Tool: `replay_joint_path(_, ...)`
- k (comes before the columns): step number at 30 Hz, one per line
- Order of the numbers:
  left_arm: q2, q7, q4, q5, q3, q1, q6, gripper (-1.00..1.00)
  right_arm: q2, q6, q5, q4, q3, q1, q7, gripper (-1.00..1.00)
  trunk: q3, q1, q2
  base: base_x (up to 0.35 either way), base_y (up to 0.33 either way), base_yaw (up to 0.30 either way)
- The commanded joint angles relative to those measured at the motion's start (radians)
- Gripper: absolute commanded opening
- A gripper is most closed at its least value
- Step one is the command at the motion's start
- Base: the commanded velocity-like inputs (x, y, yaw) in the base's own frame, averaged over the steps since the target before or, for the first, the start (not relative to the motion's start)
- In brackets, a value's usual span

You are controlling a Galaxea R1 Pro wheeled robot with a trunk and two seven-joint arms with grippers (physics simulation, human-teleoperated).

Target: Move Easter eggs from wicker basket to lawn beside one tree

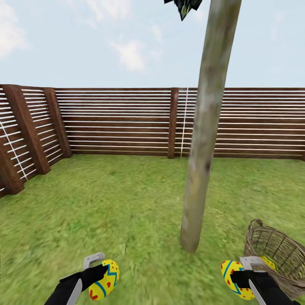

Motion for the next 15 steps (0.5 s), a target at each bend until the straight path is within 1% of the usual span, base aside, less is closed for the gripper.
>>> replay_joint_path(1,-0.001,-0.005,0.000,0.005,0.004,0.000,0.007,-1.00,-0.001,0.005,-0.007,-0.002,0.003,0.000,-0.003,-1.00,-0.001,0.000,-0.001,0.186,0.270,0.000)
replay_joint_path(4,-0.001,-0.005,0.000,0.005,0.004,0.000,0.007,-1.00,-0.001,0.004,-0.007,-0.002,0.003,0.000,-0.003,-1.00,-0.001,0.000,-0.001,0.187,0.247,0.000)
replay_joint_path(7,0.000,-0.005,0.000,0.005,0.004,0.000,0.007,-1.00,-0.001,0.004,-0.007,-0.002,0.003,0.000,-0.003,-1.00,-0.001,0.000,-0.001,0.186,0.171,0.000)
replay_joint_path(9,0.001,-0.007,-0.001,0.009,0.009,0.000,0.006,-1.00,-0.001,0.004,-0.007,-0.002,0.003,0.000,-0.003,-1.00,-0.001,0.000,-0.001,0.103,0.058,0.000)
replay_joint_path(15,0.002,-0.011,-0.002,0.016,0.016,-0.001,0.000,-1.00,-0.001,0.004,-0.007,-0.002,0.002,0.000,-0.003,-1.00,-0.001,0.000,-0.001,0.006,0.003,0.000)
